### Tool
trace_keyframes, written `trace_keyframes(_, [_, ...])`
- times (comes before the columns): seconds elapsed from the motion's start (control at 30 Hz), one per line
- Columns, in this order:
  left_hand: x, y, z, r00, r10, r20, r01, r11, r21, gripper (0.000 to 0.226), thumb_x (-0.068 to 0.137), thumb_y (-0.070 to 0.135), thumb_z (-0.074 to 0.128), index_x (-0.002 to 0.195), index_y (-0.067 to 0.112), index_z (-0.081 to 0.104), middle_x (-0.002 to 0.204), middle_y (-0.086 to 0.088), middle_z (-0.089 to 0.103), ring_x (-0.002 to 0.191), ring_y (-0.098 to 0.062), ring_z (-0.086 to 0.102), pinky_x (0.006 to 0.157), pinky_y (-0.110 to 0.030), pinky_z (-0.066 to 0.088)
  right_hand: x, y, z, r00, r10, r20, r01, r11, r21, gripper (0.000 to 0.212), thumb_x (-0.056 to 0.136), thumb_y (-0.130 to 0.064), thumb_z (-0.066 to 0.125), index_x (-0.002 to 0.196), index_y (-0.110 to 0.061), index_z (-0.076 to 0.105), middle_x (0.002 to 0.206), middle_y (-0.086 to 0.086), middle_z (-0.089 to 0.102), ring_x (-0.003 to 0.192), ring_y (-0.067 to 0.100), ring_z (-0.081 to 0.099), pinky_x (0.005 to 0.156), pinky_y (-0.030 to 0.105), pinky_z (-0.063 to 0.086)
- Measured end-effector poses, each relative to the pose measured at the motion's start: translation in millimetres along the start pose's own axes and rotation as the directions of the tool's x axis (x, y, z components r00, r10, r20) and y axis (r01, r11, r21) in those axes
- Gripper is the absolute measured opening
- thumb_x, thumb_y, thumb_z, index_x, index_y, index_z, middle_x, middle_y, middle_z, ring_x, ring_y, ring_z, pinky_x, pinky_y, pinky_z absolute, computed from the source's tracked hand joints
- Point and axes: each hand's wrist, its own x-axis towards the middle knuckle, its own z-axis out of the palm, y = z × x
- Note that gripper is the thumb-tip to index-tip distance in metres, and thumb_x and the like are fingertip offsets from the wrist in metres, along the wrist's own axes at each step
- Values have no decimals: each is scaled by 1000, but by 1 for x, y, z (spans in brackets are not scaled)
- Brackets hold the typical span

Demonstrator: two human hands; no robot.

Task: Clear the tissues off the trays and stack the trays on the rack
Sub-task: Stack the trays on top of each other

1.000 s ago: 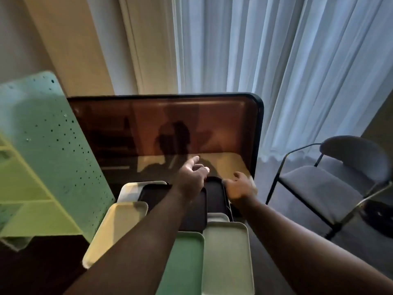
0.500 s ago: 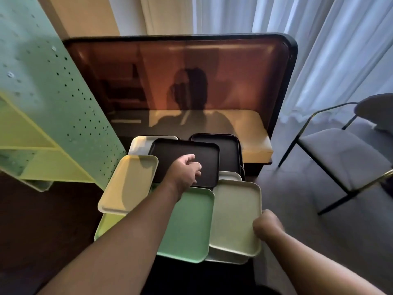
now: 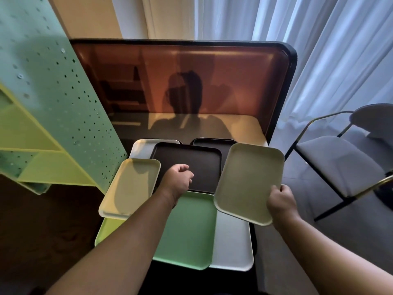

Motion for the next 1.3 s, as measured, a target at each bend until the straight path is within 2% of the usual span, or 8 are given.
trace_keyframes(0.13, [-2,-13,-15,989,-109,95,115,992,-60,13,100,16,56,113,13,56,86,-5,59,70,-18,59,63,-30,47,-24,-25,45,989,4,148,-19,995,101,17,106,-23,45,101,-16,60,109,18,71,100,37,68,95,55,57])
trace_keyframes(0.27, [5,-37,-55,998,-41,45,38,998,56,24,97,1,56,119,10,63,102,-10,69,88,-27,66,81,-39,59,-58,-38,104,963,11,269,-32,997,75,16,95,-20,52,95,-12,66,104,20,73,97,39,70,88,55,58])
trace_keyframes(0.43, [28,-62,-134,979,-45,-198,94,964,247,31,100,9,47,125,14,65,118,-13,71,104,-32,65,94,-44,56,-94,-40,174,853,111,510,21,969,-247,16,93,-12,55,99,-11,70,90,9,72,78,29,69,64,38,59])
trace_keyframes(0.57, [43,-74,-185,951,-71,-301,144,963,227,37,102,8,42,134,12,59,126,-15,65,102,-28,59,95,-39,53,-117,-35,219,771,201,604,122,885,-449,19,96,-10,56,101,-4,73,78,7,63,55,15,47,42,21,34])
trace_keyframes(0.7, [57,-93,-221,956,-70,-284,149,952,268,41,100,5,41,137,10,57,129,-15,65,112,-31,61,91,-34,49,-139,-28,264,829,105,549,257,801,-541,20,97,-17,58,94,-5,74,77,6,68,59,17,54,54,26,43])
trace_keyframes(0.93, [69,-125,-247,979,11,-204,82,895,438,43,95,9,55,137,11,61,132,-13,58,121,-32,59,105,-38,47,-151,-11,296,906,175,385,102,793,-601,17,95,-23,65,109,-15,61,93,8,72,77,22,68,67,37,57])
trace_keyframes(1.13, [76,-147,-264,968,-11,-250,129,879,459,17,88,23,69,101,14,73,108,-11,68,98,-31,66,83,-33,50,-161,-14,308,879,221,422,103,777,-621,37,101,-32,61,134,-16,60,116,10,72,95,25,71,86,42,61])
trace_keyframes(1.3, [82,-140,-265,977,-72,-203,160,872,462,23,94,25,63,111,10,70,111,-11,72,103,-33,67,80,-31,47,-164,-18,315,899,241,365,25,804,-594,23,104,-32,54,118,-14,59,111,8,67,99,26,65,92,45,57])
